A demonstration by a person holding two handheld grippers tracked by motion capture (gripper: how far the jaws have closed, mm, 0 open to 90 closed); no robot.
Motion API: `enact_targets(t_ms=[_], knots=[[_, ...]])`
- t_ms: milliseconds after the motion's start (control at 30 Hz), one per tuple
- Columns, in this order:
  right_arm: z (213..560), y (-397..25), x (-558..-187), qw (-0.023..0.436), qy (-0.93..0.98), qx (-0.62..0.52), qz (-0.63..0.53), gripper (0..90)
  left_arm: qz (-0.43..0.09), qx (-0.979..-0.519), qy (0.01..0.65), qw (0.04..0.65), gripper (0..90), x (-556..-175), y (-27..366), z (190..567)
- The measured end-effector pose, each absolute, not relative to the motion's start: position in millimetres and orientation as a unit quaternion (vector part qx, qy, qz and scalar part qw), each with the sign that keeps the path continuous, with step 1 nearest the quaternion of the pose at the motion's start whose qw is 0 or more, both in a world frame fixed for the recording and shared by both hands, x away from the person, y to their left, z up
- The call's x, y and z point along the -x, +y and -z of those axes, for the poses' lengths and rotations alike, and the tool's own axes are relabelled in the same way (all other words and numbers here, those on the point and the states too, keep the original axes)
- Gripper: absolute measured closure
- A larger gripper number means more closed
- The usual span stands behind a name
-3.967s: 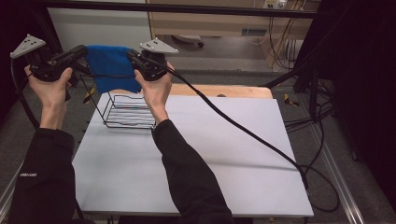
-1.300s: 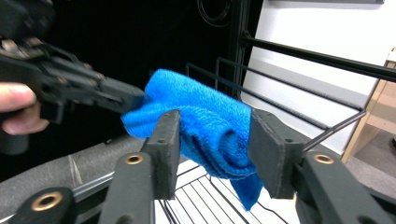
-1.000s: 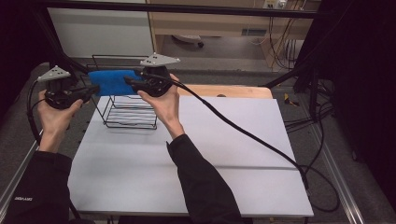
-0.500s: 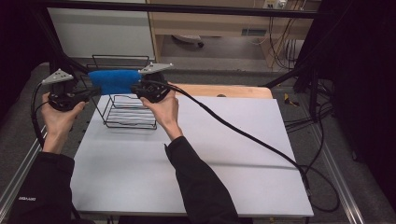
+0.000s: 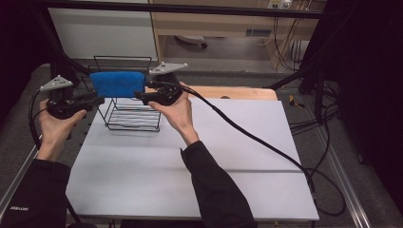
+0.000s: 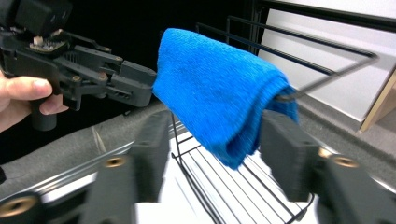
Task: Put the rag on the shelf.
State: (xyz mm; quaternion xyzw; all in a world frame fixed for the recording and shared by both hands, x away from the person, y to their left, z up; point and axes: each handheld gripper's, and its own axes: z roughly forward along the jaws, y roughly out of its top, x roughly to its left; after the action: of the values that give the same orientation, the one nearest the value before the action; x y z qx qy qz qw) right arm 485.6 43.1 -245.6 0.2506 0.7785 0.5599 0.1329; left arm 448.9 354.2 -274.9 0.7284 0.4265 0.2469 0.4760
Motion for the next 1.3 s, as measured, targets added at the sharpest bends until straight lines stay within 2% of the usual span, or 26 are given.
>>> enact_targets(t_ms=[200, 367, 633, 1300], knots=[[245, 20, -479, 0.134, 0.783, -0.268, -0.545, 22.5, -0.245, -0.736, 0.420, 0.471, 39.0, -437, 348, 281], [247, -3, -471, 0.124, 0.783, -0.278, -0.542, 13.8, -0.238, -0.747, 0.417, 0.461, 27.5, -428, 341, 290], [267, -36, -462, 0.122, 0.794, -0.289, -0.522, 8.2, -0.224, -0.755, 0.414, 0.456, 12.6, -418, 325, 315], [365, -140, -437, 0.092, 0.804, -0.332, -0.485, 2.2, -0.170, -0.783, 0.387, 0.455, 10.3, -395, 277, 399]])
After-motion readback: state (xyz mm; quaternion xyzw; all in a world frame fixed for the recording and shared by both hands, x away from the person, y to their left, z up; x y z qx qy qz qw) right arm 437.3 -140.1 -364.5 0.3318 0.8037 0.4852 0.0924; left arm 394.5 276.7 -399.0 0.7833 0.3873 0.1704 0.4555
